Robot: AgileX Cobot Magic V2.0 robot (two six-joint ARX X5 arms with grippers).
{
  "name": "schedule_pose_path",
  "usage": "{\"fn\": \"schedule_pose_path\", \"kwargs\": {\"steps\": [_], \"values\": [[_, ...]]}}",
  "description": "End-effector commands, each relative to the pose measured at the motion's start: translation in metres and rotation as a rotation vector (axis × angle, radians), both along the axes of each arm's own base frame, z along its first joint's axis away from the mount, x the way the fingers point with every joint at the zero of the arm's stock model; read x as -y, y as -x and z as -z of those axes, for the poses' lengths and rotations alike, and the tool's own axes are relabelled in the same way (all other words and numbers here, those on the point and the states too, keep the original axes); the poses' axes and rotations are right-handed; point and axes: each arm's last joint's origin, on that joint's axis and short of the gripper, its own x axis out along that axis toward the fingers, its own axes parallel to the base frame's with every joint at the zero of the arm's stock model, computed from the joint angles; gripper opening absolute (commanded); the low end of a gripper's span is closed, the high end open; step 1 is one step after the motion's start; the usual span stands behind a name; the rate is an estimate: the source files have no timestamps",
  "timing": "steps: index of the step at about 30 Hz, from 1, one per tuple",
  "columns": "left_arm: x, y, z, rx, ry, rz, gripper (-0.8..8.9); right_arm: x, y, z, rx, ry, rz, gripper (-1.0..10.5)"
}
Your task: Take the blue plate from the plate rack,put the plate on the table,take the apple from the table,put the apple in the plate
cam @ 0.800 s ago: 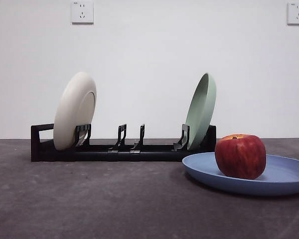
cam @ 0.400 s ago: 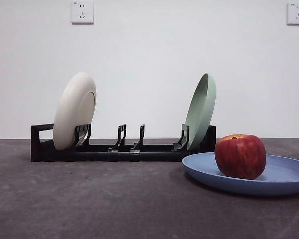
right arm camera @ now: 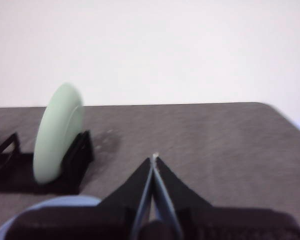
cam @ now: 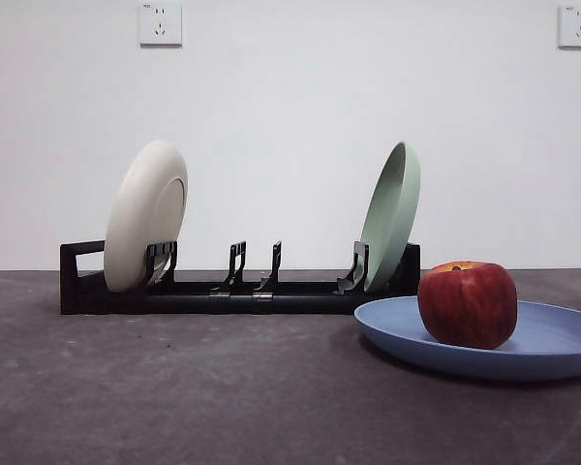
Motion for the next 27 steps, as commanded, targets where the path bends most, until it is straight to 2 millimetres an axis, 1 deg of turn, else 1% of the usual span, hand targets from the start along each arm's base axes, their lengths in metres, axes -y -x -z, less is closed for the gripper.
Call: {"fn": "schedule_pose_path", "kwargs": {"steps": [1,5,10,15,19,27], "values": [[0.0,-0.001,0.003,-0.004,0.003,-0.001,1.23,0.001,-0.014,0.035,0.02,-0.034,-0.014,0.0],[0.0,-0.001,0.003,-0.004,0.003,-0.001,1.23,0.001,-0.018,0.063,0.04,-0.051,-0.01,0.0],[0.0,-0.001,0.003,-0.004,0.003,-0.001,1.23,0.002,-0.016,0.08,0.043,-0.042,0.024,0.0],[0.0,-0.001,0.003,-0.004,0.003,-0.001,1.23,0.005,-0.014,0.088,-0.023,-0.032,0.116,0.0],[0.0,-0.001,0.003,-0.006,0.003,-0.001,1.23,0.005,-0.013,0.098,-0.126,-0.024,0.144,0.0],[0.0,-0.001,0.003,-0.01,0.003,-0.001,1.23,0.005,-0.013,0.098,-0.124,-0.009,0.137,0.0]]}}
